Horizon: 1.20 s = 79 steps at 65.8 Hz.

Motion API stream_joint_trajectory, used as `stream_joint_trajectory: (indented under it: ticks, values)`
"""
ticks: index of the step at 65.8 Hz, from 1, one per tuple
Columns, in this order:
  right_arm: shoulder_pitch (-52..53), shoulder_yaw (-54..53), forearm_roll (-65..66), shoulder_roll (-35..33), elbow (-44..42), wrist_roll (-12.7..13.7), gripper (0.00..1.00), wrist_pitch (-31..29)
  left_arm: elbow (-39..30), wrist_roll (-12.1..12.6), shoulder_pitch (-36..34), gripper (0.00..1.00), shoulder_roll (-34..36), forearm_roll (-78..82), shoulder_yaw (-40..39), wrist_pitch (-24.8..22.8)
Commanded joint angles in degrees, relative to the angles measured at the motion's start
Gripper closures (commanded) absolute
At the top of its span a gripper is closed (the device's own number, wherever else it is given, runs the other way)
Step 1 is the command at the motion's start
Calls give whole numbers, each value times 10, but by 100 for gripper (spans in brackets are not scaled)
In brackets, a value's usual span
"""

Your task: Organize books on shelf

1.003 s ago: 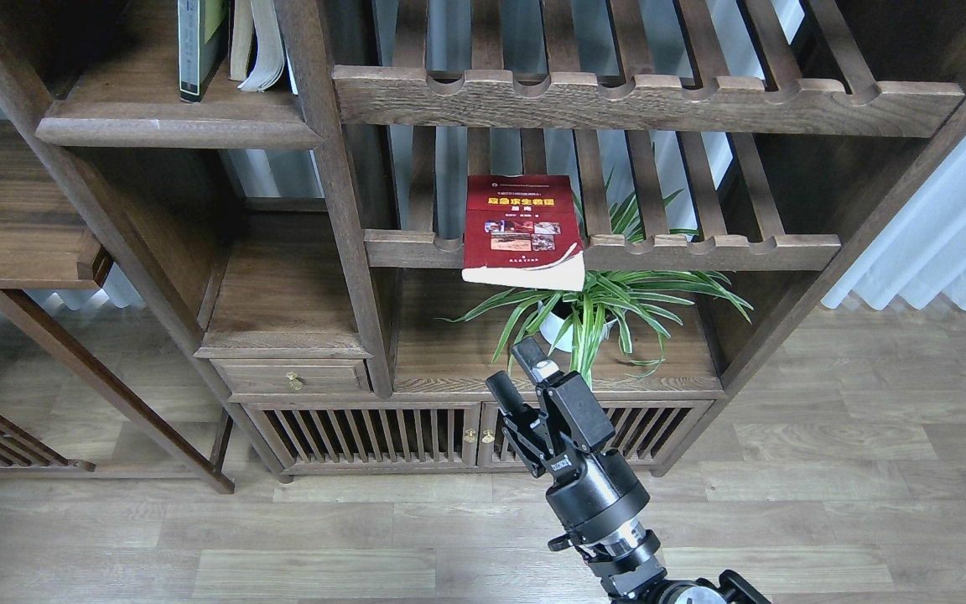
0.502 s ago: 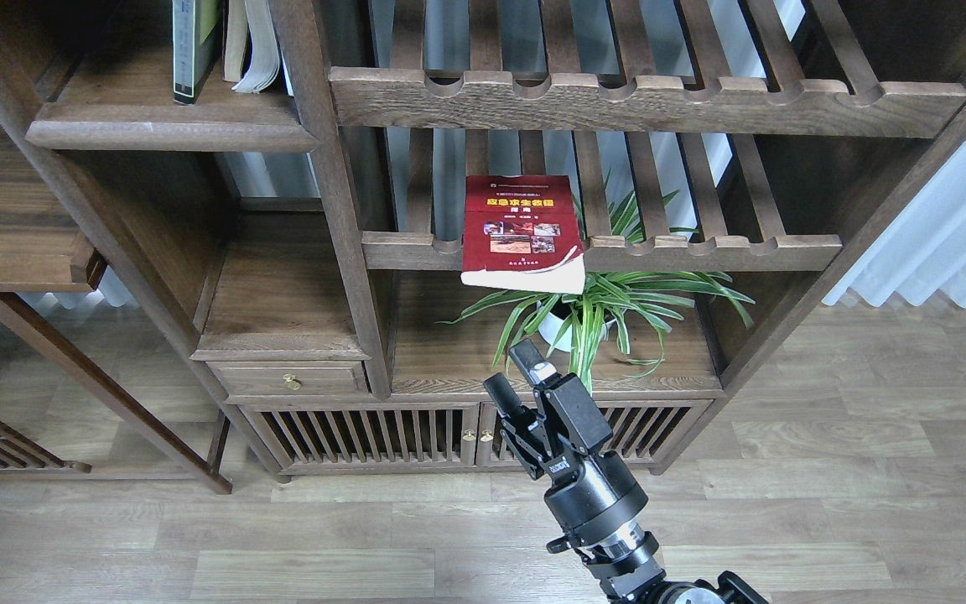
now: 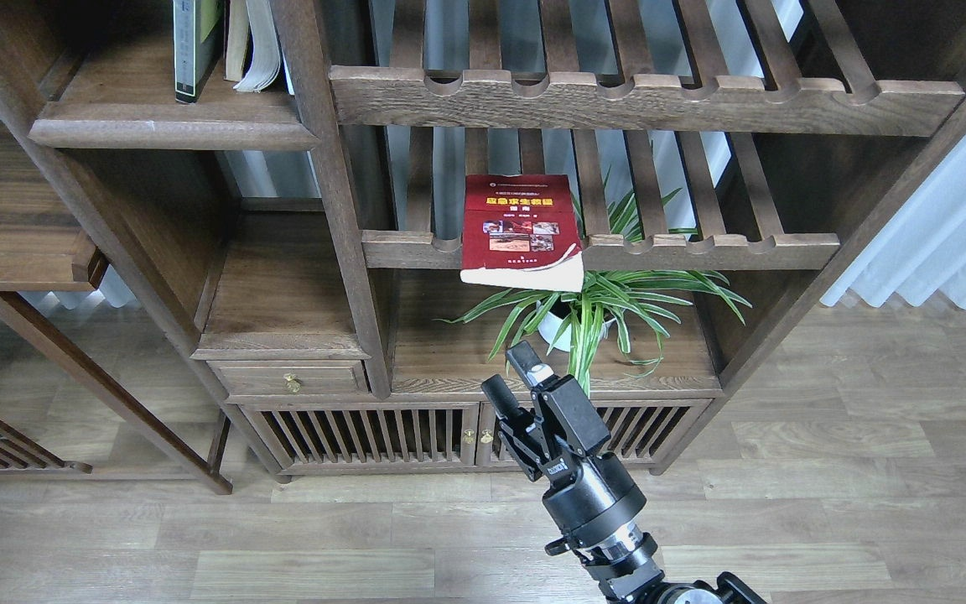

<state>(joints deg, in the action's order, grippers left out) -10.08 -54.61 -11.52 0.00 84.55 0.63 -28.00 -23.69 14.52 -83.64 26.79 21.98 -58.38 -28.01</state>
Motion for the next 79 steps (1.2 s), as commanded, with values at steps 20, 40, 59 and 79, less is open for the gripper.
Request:
stream_joint_trajectory:
  ticks: [20,40,59,79]
  values:
    - [56,-2,-1,0,0,-5,2,0,12,-41,5,97,-19,3,56,0]
    - [58,2,-2,0,0,-5,2,0,-3,-169,16,97,-30,38,67,0]
    - [55,1,-3,0,1,-5,2,0,-4,-219,50,96,-58,38,65,0]
    - [52,2,-5,0,1,-5,2,0,-7,-235,70,95,-68,37,66,0]
